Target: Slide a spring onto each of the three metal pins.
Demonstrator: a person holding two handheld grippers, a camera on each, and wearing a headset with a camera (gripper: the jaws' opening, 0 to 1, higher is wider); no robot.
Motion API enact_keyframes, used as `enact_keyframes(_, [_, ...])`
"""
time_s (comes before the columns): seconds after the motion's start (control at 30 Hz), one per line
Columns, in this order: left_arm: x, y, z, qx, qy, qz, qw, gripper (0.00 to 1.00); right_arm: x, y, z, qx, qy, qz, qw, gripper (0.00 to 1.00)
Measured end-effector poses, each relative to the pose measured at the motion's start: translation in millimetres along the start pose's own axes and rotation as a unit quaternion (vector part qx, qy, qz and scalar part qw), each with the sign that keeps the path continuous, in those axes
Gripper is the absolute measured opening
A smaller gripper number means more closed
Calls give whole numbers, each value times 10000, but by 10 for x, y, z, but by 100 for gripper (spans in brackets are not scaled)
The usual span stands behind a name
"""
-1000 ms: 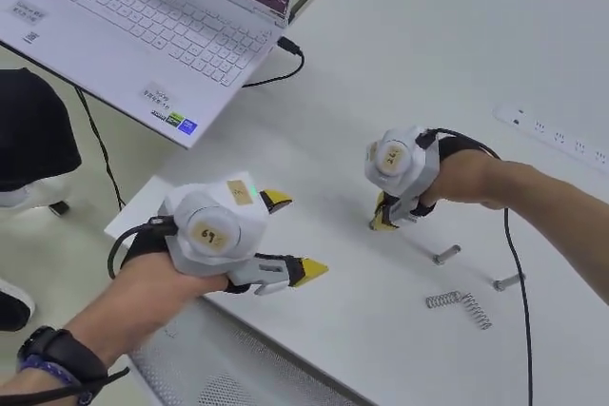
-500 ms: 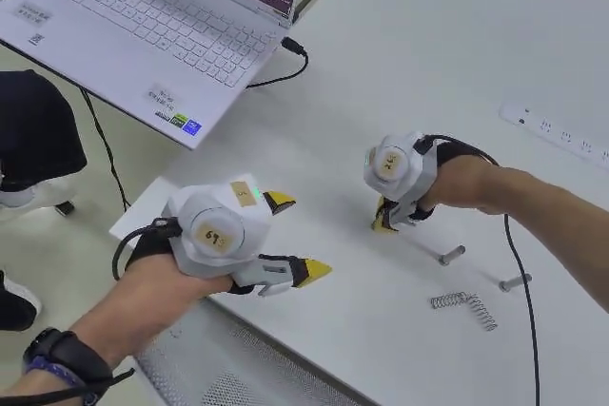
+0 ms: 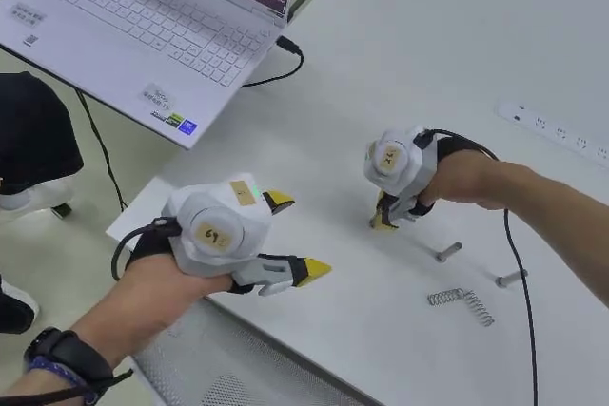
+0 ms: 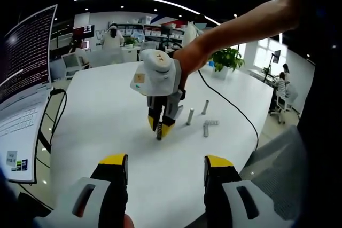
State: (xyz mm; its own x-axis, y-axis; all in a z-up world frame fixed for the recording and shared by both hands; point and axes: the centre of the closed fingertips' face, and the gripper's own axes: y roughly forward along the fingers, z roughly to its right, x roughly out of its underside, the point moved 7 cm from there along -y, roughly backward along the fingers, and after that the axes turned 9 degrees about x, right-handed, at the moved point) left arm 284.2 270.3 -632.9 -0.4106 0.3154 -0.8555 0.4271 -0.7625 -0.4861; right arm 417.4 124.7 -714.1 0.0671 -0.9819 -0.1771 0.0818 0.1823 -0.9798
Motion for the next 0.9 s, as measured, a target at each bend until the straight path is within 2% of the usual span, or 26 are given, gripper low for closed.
enact_keyframes(0.23, [-21, 0, 12, -6, 5, 20, 10000, 52, 10, -69, 17, 123, -4, 14, 9999, 25])
enact_keyframes(0.53, [-48, -8, 36, -25, 27, 36, 10000, 52, 38, -155, -5, 208, 36, 89, 9997, 28])
enact_keyframes(0.9, [-105, -34, 106, 0, 78, 72, 9999, 54, 156, -288, -47, 397, 209, 158, 9989, 30])
